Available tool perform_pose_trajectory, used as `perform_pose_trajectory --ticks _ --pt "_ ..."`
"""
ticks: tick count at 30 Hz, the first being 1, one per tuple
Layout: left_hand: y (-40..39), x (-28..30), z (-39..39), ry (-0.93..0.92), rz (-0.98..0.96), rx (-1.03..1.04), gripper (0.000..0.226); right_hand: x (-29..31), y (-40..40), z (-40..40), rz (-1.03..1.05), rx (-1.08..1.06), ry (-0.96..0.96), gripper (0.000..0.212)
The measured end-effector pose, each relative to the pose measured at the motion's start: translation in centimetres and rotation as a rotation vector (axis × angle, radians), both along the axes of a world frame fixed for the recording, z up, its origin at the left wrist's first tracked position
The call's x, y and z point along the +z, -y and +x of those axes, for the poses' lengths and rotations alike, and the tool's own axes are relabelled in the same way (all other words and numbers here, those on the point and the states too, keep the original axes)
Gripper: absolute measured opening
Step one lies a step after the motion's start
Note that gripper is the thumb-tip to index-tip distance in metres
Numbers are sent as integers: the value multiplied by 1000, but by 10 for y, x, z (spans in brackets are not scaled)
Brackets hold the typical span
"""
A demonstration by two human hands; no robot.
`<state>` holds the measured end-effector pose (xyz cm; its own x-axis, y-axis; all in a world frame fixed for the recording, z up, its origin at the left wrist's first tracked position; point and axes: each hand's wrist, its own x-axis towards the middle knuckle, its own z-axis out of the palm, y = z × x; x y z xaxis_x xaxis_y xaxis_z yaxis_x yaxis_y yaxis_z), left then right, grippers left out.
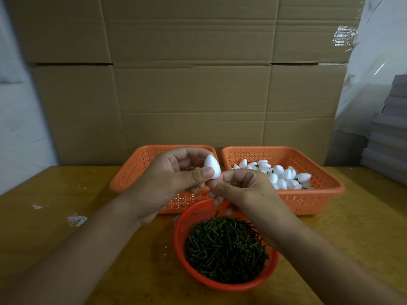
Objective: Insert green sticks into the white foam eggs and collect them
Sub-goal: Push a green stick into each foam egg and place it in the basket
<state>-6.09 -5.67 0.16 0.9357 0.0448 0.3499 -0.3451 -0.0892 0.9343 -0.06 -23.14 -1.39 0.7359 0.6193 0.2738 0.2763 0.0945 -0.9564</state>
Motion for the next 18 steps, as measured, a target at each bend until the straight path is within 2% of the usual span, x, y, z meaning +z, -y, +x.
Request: perform_pose_trajectory --ticks 18 --pt "1 -4 4 -35 -52 13 42 0 -1 -2 15 -23 24 15"
